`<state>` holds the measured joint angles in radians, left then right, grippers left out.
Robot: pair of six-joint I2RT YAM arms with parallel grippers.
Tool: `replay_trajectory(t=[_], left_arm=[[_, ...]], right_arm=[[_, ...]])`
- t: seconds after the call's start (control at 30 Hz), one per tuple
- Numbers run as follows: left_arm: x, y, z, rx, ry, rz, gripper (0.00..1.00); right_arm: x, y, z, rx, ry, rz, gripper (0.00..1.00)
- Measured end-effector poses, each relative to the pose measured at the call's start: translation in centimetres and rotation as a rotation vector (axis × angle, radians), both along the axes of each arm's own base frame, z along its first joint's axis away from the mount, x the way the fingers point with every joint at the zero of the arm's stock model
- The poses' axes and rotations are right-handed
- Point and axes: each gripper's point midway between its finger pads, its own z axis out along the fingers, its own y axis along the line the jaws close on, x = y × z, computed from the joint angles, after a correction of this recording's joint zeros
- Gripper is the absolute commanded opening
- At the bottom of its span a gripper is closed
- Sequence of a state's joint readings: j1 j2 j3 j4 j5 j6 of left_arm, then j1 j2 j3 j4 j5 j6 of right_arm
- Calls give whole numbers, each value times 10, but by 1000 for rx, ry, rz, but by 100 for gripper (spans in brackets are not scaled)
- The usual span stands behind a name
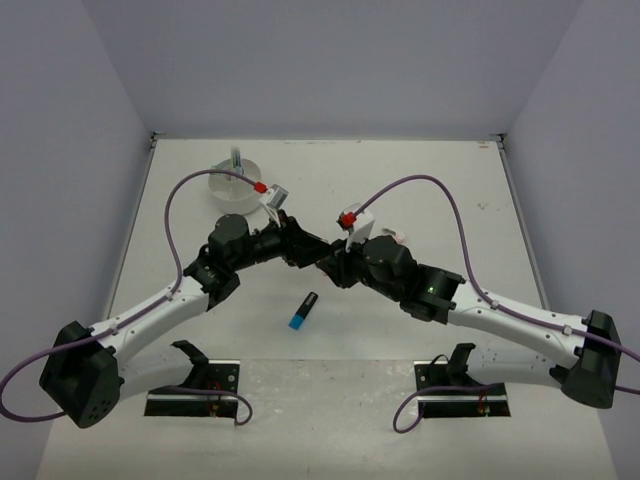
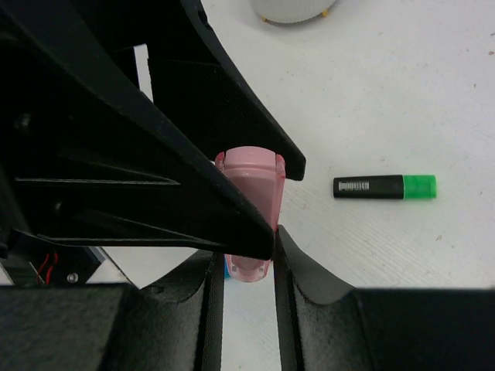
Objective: Sort the stationery into containers
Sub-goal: Place the stationery in the storage box.
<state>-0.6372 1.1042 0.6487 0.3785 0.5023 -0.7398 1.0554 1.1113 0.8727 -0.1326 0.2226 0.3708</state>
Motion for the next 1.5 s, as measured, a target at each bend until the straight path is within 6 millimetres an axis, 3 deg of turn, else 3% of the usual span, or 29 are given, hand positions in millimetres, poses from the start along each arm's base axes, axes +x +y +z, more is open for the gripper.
replay_trajectory(t=[0.03,0.07,0.1,0.2,0.23,0.33,0.37,0.5,0.6,0.67,0.73,0.83,0.9,1.0,1.1,1.17,1.3,1.5], left_arm=[[1,-1,-3,5,6,0,27],[1,-1,-5,10,11,0,23],[1,-2,-6,11,19,0,8],[2,-3,-6,13,15,1,0],[2,-3,-6,15,15,2,0],[10,-1,-4,55,-5,35,0],[13,-1,-1,69,-19,51,0],[73,29,23,230,-101,356,0],[146,96,57,353,-174,674,0],[196,166,80,408,-226,907,0],[234,238,90,462,-257,1095,0],[274,314,78,528,-265,1217,0],[294,338,54,542,-252,1202,0],[318,350,4,548,-202,1111,0],[331,339,-43,542,-146,991,0],[332,326,-60,526,-130,929,0],[334,308,-54,464,-177,867,0],[336,301,-40,406,-229,852,0]], right_arm=[[0,-1,2,6,-4,-3,0],[0,-1,4,13,-7,-8,0],[1,-2,5,15,-10,-13,0],[3,-4,4,13,-14,-28,4],[4,-5,4,12,-14,-31,17],[5,-5,4,14,-17,-39,89],[6,-5,4,15,-16,-43,99],[12,-10,-3,-5,-4,-98,99],[22,-24,-17,-35,4,-182,99],[28,-35,-29,-56,14,-228,99],[32,-49,-44,-81,33,-262,99],[34,-66,-60,-100,50,-292,99],[32,-69,-62,-93,51,-290,99],[29,-68,-59,-70,48,-272,99],[28,-64,-54,-44,46,-251,99],[26,-60,-54,-35,51,-234,99],[25,-54,-63,-49,73,-208,99],[22,-51,-74,-74,101,-186,99]])
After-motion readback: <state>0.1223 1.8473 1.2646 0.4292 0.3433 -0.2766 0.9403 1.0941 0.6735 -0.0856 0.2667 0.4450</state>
